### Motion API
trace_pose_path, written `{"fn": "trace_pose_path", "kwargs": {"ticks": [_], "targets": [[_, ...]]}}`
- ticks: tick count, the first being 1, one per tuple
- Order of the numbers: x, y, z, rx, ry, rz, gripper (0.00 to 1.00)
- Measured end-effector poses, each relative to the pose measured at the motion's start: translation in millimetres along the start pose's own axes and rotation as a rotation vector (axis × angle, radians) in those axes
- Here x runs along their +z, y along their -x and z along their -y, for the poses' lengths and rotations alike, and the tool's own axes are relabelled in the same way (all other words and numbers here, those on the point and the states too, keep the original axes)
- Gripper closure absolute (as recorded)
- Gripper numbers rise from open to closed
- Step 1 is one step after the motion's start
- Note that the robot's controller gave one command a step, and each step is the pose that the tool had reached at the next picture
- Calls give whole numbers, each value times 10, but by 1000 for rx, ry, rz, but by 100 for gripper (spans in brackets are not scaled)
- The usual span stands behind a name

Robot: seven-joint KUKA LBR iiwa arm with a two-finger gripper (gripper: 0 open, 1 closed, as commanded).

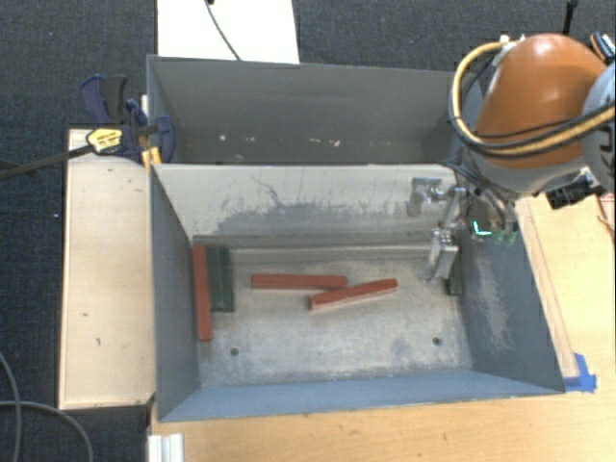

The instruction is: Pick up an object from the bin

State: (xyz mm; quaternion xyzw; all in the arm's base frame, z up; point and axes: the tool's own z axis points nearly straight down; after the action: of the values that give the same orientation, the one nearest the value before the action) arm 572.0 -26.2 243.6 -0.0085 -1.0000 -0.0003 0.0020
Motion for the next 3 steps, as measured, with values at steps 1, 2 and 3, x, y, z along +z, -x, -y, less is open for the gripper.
{"fn": "trace_pose_path", "kwargs": {"ticks": [1, 2, 3], "targets": [[1773, -184, -327, -233, 0, -1, 0], [1728, 60, -258, -185, 0, 10, 0], [1728, 54, -259, -186, 0, 8, 100]]}}
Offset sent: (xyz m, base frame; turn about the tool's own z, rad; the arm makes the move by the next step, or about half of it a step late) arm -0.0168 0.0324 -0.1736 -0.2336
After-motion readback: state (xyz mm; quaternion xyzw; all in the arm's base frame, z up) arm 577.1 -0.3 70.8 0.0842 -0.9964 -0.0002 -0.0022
